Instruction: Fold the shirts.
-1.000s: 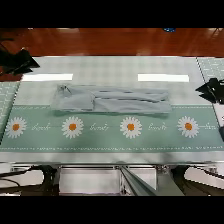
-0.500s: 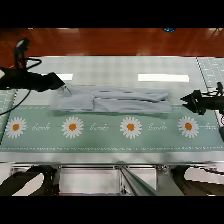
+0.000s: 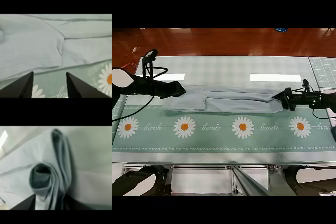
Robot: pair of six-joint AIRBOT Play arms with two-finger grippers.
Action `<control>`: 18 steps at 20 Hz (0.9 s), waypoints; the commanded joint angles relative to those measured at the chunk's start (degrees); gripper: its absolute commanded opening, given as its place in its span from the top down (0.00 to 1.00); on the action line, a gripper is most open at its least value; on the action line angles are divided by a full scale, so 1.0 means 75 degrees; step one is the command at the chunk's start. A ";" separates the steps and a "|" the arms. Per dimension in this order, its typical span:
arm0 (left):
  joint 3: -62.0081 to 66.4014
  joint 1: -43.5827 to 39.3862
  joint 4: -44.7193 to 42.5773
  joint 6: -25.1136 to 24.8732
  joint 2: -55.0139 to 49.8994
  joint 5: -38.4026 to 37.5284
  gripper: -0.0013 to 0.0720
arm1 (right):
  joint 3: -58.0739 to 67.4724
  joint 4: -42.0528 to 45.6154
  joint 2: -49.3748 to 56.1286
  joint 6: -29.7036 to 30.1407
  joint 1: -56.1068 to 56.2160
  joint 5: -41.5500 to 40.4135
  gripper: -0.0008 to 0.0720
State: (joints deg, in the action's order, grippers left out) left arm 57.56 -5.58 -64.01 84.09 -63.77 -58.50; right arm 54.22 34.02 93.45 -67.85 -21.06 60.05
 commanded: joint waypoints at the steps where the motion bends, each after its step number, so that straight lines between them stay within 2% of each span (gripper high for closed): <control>1: -0.0015 -0.0020 0.0020 0.0172 -0.0012 0.0006 0.29 | 0.0516 -0.0058 0.0376 -0.0064 0.0729 -0.0224 0.63; 2: -0.0015 -0.0020 0.0020 0.0169 -0.0012 0.0006 0.29 | 0.0606 -0.0064 0.0367 -0.0023 0.0845 -0.0213 0.87; 3: -0.0015 -0.0020 0.0020 0.0169 -0.0012 0.0006 0.29 | 0.0711 -0.0061 0.0309 0.0178 0.0886 -0.0067 0.95; 5: -0.0015 -0.0020 0.0017 0.0154 -0.0012 0.0006 0.30 | 0.0743 0.0117 -0.0055 0.0227 0.0801 0.0312 0.95; 6: -0.0015 -0.0020 0.0020 0.0137 -0.0012 0.0006 0.37 | 0.0743 0.0545 -0.0408 0.0117 0.0723 0.0522 0.95; 7: -0.0017 -0.0023 0.0023 0.0140 -0.0012 -0.0003 0.72 | 0.0717 0.1078 -0.0831 -0.0073 0.0670 0.0726 0.95; 8: -0.0017 -0.0064 0.0082 0.0099 -0.0012 0.0026 0.95 | 0.0632 0.1664 -0.1349 -0.0236 0.0662 0.0901 0.95; 10: -0.0015 -0.0309 0.0414 -0.0067 -0.0076 0.0344 0.96 | 0.0210 0.2591 -0.2725 -0.0545 0.0664 0.1177 0.95; 13: 0.0082 -0.1367 0.0918 -0.0143 -0.0714 0.1070 0.96 | -0.0627 0.2748 -0.4951 -0.0766 0.0664 0.1469 0.95; 18: 0.1894 -0.3608 0.0947 -0.0114 -0.3427 0.0845 0.96 | -0.1055 0.2739 -0.7705 -0.1757 0.0691 0.2229 0.95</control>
State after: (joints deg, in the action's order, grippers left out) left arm 64.79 -24.03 -57.76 83.33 -79.55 -51.96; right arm 48.03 53.39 46.48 -76.38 -15.94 73.41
